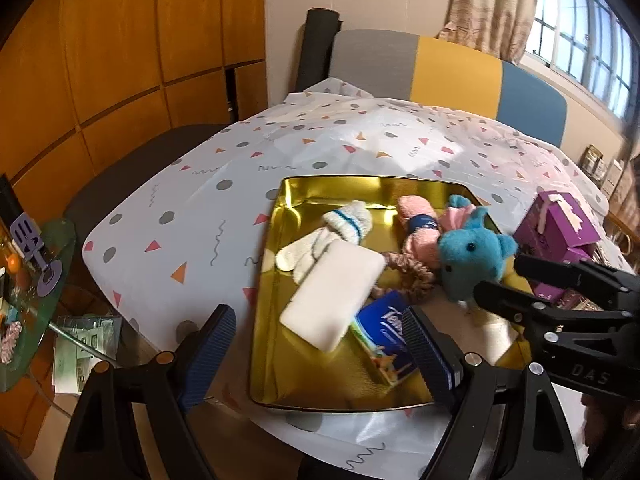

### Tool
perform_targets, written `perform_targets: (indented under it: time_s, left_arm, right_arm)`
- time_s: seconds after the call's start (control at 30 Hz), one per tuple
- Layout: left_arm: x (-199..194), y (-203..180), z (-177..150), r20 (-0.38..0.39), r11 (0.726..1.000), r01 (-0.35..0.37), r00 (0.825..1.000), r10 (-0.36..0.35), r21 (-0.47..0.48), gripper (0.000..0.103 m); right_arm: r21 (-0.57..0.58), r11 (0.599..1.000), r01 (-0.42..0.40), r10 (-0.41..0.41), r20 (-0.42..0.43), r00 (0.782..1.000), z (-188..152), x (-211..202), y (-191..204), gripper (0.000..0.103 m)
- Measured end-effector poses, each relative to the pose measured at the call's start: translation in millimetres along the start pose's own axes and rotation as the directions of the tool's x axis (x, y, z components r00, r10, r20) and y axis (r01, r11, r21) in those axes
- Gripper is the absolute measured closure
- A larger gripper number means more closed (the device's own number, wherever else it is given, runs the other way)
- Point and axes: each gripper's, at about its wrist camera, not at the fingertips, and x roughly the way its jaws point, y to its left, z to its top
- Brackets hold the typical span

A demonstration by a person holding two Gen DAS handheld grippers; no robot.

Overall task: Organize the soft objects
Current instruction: 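Carry the blue Tempo pack into the gold tin and open the right tool, then move both tools over to the red sock and the wet-wipes pack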

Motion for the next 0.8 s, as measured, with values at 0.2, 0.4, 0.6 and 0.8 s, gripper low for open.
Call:
perform_targets:
  time_s: [0.2, 0.4, 0.6, 0.8]
  left_arm:
    - [-5.4, -16.7, -1.4, 0.007, 0.999, 0.029, 1.000, -0.029, 0.045, 0.017]
    - [-11.8, -34.0, -2.8, 0.013, 0.994, 0.057, 0.998, -0.059, 0.096, 0.017]
    - [-17.6, -54.6, -1.6, 0.014, 0.984, 0.091, 0.995, -0.094, 0.155, 0.017]
    - [-24.3, -77.9, 0.5, 0.011, 0.968, 0.148, 0.988, -0.154, 0.203, 0.017]
  right_arm:
    - [0.017, 0.997, 0.073, -0.074, 0.063, 0.995, -9.5, -29.7, -9.3, 0.039]
    - [0.058, 0.989, 0.135, -0.141, 0.126, 0.982, -18.0, -61.0, -28.8, 0.039]
    - [0.135, 0.972, 0.193, -0.214, 0.162, 0.963, -29.6, -96.3, -66.1, 0.039]
    - [0.228, 0.931, 0.286, -0.325, 0.157, 0.933, -48.4, -132.6, -122.5, 0.039]
